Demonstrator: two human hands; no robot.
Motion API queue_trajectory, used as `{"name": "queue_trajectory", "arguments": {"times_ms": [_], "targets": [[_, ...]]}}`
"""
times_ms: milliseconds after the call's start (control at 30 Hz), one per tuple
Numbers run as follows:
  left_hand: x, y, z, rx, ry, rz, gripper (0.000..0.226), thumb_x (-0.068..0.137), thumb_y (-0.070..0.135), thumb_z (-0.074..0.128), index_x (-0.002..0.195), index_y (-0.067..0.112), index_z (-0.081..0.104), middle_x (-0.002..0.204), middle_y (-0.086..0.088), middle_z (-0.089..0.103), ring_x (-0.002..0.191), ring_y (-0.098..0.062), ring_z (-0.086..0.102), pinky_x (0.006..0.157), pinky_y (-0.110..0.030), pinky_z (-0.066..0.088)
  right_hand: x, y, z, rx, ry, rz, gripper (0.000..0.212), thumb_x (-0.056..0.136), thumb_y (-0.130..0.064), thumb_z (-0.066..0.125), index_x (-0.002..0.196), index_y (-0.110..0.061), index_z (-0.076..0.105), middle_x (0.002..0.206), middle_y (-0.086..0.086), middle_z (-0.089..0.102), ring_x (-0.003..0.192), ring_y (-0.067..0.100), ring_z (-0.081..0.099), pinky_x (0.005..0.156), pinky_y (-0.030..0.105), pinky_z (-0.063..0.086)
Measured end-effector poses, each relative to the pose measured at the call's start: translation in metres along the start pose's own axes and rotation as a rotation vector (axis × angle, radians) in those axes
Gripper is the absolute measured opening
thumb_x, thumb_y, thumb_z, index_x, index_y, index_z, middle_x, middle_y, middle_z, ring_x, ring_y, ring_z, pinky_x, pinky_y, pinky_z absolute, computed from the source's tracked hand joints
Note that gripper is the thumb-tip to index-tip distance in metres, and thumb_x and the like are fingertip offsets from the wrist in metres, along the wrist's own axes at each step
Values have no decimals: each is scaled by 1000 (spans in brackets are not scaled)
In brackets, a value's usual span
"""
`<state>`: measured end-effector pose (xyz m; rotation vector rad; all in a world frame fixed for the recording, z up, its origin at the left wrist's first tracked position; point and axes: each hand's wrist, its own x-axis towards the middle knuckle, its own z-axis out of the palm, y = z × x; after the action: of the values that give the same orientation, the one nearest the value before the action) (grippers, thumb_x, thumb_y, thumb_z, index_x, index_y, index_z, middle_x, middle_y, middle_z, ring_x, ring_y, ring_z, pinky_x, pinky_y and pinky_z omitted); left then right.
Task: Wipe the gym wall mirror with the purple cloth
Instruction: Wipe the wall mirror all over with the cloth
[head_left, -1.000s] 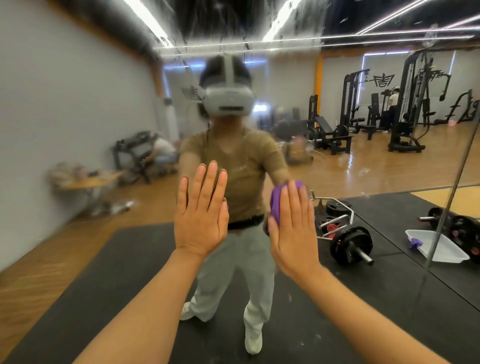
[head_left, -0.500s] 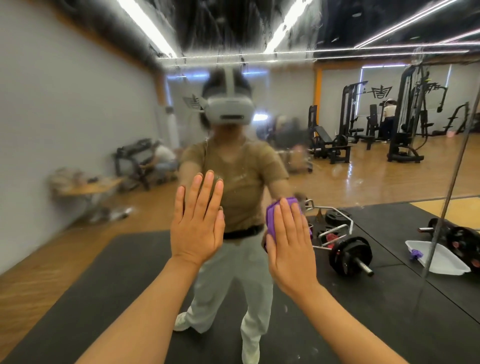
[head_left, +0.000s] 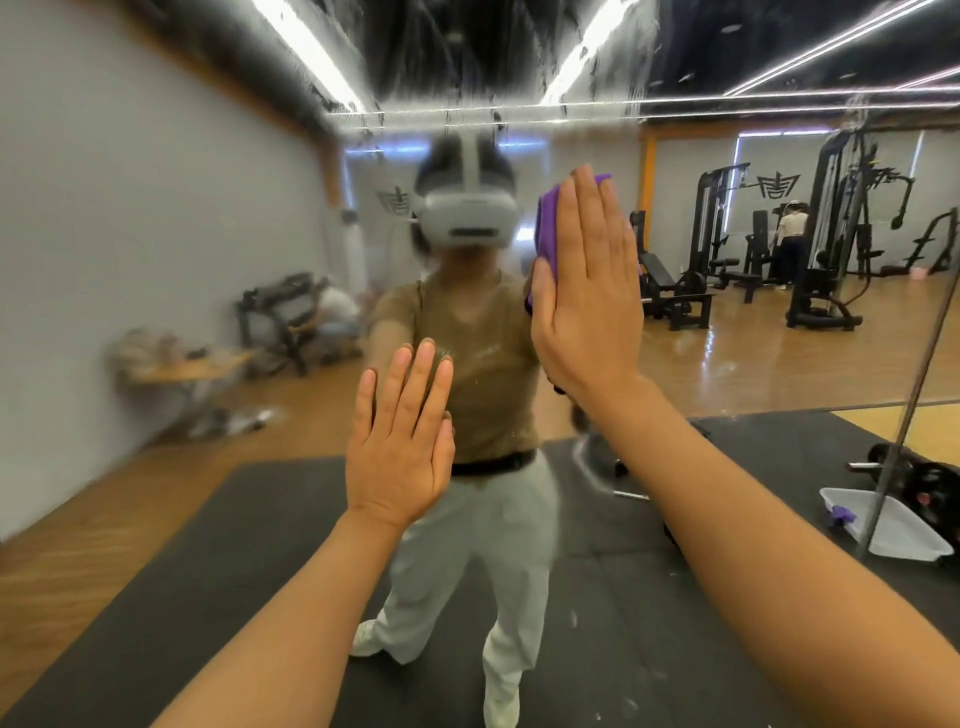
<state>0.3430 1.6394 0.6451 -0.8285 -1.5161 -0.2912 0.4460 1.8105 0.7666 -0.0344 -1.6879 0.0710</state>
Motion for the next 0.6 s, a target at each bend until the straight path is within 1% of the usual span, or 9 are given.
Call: {"name": "queue_trajectory", "arguments": {"times_ms": [100,167,267,367,467,600], "targets": [[-1,1,-1,-4,1,0,54,106,24,30,157,9,25,165,-8,18,155,-25,14,126,-47,10,-26,1,2,4,7,7,57,103,-15,42,155,3,28,163,20,25,153,32,17,127,44,11],[0,1,-1,-4,-2,0,54,106,24,30,157,10,24,165,-8,19,155,-25,14,126,-47,9,-74,5,4,-1,-59,-24,58,104,-18,40,157,0,25,165,16,20,155,30,13,127,44,10],[1,1,0,-4,-9,-9,54,106,25,28,157,10,24,165,-8,18,155,-25,12,126,-46,9,-154,18,3,-68,-169,-115,63,103,-20,40,160,-9,16,168,8,15,155,27,13,126,42,9],[1,2,-1,-10,-6,-11,53,106,25,28,157,9,25,165,-9,20,155,-25,13,126,-47,10,-188,27,3,-119,-208,-139,70,101,-23,42,162,-17,9,170,0,7,156,23,11,127,39,6],[0,1,-2,-6,-18,-8,54,106,25,28,157,9,24,165,-9,19,155,-25,12,126,-47,10,-166,25,1,-111,-201,-179,69,102,-25,43,162,-17,11,170,1,9,156,23,13,127,39,7],[0,2,-2,-1,-29,-13,55,105,25,29,157,9,24,165,-8,18,155,-24,11,126,-47,9,-65,17,0,-74,-76,-126,56,105,-26,38,156,-5,30,164,15,27,153,30,20,127,41,9]]}}
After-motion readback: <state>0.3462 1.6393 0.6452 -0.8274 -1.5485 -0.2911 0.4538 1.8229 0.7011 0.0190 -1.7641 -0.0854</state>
